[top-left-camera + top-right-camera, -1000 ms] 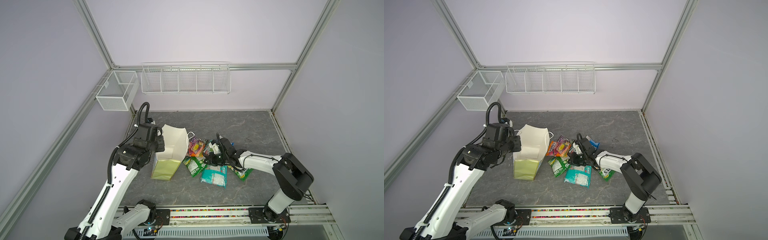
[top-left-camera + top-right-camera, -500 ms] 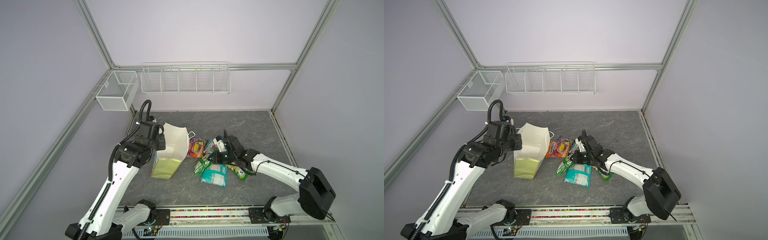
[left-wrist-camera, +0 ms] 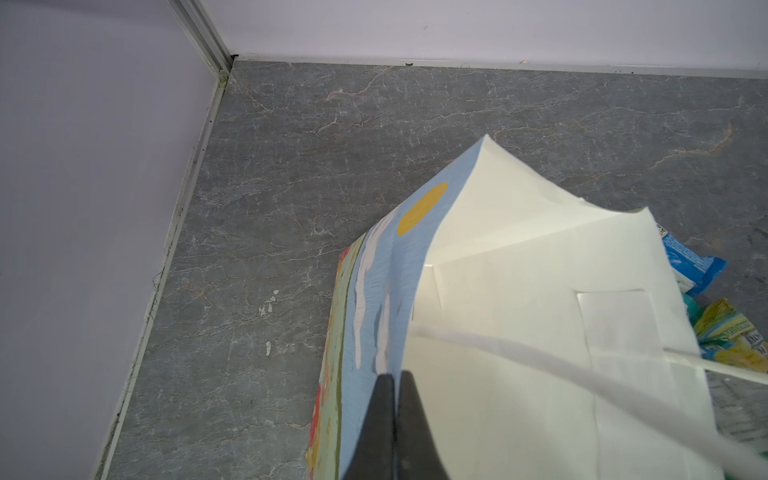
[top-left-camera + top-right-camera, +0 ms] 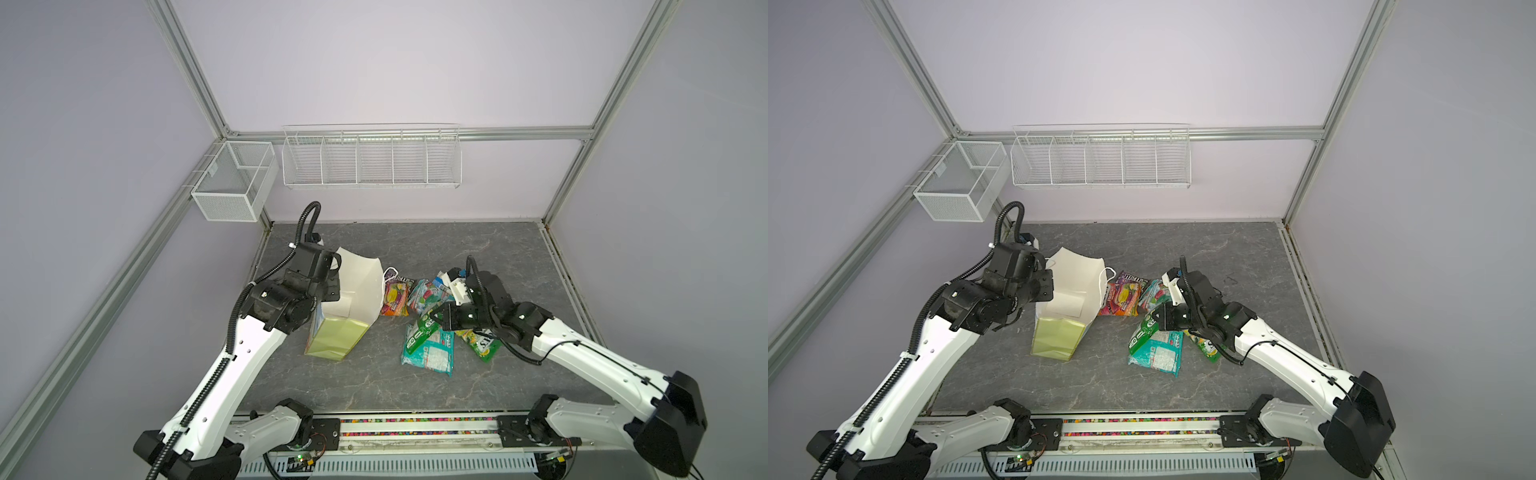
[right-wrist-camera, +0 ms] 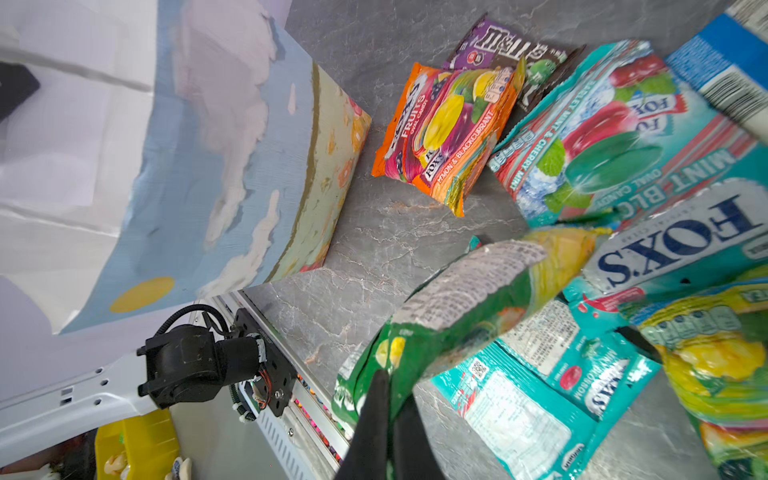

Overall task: Place the snacks into the paper bag
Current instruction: Pick up the snack at the center of the table.

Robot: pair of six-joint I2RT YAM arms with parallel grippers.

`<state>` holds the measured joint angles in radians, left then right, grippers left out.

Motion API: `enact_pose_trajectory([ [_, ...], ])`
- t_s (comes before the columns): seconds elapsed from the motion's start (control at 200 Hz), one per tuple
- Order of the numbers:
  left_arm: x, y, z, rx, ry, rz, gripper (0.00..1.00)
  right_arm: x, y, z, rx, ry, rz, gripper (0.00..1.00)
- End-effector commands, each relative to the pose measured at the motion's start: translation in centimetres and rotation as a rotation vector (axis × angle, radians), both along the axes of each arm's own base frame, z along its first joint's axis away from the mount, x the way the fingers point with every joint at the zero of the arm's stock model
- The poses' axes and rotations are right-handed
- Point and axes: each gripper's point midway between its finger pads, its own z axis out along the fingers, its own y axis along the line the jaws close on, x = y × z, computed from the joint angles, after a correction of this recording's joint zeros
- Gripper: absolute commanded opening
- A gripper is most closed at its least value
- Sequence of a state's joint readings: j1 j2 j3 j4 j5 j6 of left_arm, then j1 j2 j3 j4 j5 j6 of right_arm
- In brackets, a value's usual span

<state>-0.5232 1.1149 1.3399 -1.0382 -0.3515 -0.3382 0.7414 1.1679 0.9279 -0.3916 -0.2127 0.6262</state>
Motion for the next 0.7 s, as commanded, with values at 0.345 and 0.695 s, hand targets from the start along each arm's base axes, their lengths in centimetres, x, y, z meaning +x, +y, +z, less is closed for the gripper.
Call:
enact_pose_trajectory([
  [0.345,-0.2,-0.4,-0.1,-0.009,0.001,0.031,0.0,-1.2,-1.9,8.7,0.011,-0.24,0.063,0.07],
  [0.695,-0.3,-0.5,-0.2,-0.017,-0.001,0.031,0.0,-2.0,-2.5,13.5,0.015,-0.378,0.123,0.07],
])
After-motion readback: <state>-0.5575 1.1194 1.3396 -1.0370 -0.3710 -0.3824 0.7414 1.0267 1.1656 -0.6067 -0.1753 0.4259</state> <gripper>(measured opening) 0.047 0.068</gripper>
